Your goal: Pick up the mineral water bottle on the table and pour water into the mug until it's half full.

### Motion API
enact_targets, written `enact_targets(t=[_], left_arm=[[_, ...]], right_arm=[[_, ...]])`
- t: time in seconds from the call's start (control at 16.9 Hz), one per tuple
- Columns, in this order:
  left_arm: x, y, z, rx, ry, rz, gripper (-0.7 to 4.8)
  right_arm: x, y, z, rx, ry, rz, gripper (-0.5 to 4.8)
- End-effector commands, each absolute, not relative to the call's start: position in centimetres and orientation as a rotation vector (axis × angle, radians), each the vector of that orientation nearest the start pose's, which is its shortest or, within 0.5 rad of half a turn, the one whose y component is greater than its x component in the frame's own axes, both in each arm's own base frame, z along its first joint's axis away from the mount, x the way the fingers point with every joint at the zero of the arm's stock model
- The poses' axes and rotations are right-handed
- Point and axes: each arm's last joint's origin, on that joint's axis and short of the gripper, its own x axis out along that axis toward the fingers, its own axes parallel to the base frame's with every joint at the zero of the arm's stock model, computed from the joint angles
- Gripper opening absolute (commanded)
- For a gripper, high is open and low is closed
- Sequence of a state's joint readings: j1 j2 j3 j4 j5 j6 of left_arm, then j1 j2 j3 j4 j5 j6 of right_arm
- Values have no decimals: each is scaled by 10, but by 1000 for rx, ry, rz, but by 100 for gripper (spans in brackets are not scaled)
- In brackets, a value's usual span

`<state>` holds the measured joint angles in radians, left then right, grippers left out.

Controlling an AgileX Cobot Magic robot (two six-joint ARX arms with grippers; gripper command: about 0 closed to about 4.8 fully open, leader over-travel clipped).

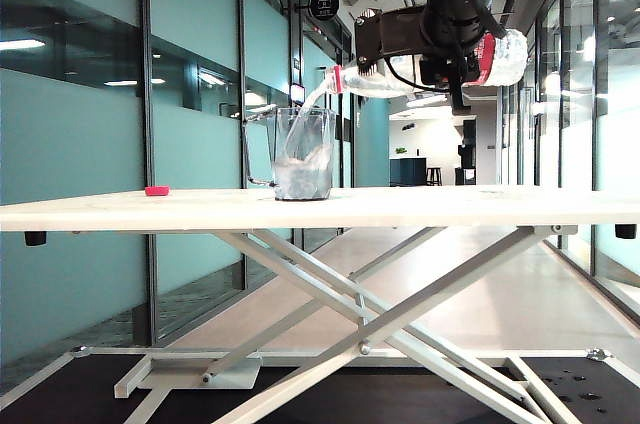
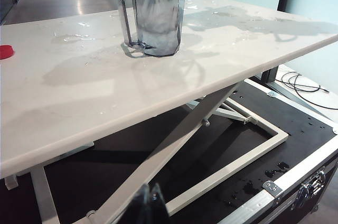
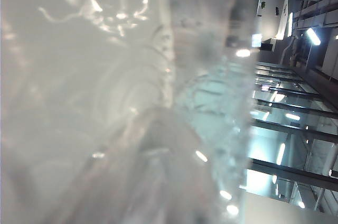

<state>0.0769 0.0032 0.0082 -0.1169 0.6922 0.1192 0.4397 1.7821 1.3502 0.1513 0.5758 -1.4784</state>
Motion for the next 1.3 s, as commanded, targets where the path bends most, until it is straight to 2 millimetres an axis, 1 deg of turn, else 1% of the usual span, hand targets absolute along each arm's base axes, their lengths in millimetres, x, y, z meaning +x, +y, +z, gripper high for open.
enact_targets(t=[0.06,0.12,0.24,0.36,0.41,0.53,0.65,0.77,0.83,0.89,0.95,1.01,1.12,1.24,1.3], left_arm=[[91,-12,157,79,61,-621,-5],[91,-12,157,79,61,-621,-5],[91,-12,157,79,61,-621,-5],[91,-12,157,79,61,-621,-5],[91,-12,157,79,62,-621,-5],[91,-12,156,79,62,-621,-5],[91,-12,156,76,69,-621,-5],[91,-12,155,70,83,-622,-5],[91,-12,154,68,88,-622,-5],[91,-12,154,69,88,-622,-5],[91,-12,154,69,88,-622,-5],[91,-12,154,69,88,-622,-5],[91,-12,154,73,87,-622,-5],[91,-12,154,89,82,-624,-5],[91,-12,154,91,81,-623,-5]], right_arm=[[378,160,301,-1573,263,21,78],[378,160,300,-1569,265,24,78],[377,161,298,-1494,271,52,84],[375,162,290,-1379,298,144,86],[373,162,284,-1292,318,221,86],[372,163,280,-1130,340,274,86],[374,159,280,-855,345,299,86],[381,147,279,-521,352,348,85],[383,143,278,-444,339,363,85],[387,134,276,-313,300,395,85],[388,128,273,-232,264,425,85],[390,119,266,-125,183,472,85],[386,108,255,-72,43,510,85],[385,103,244,-61,-45,545,85],[386,101,238,-30,-59,565,86]])
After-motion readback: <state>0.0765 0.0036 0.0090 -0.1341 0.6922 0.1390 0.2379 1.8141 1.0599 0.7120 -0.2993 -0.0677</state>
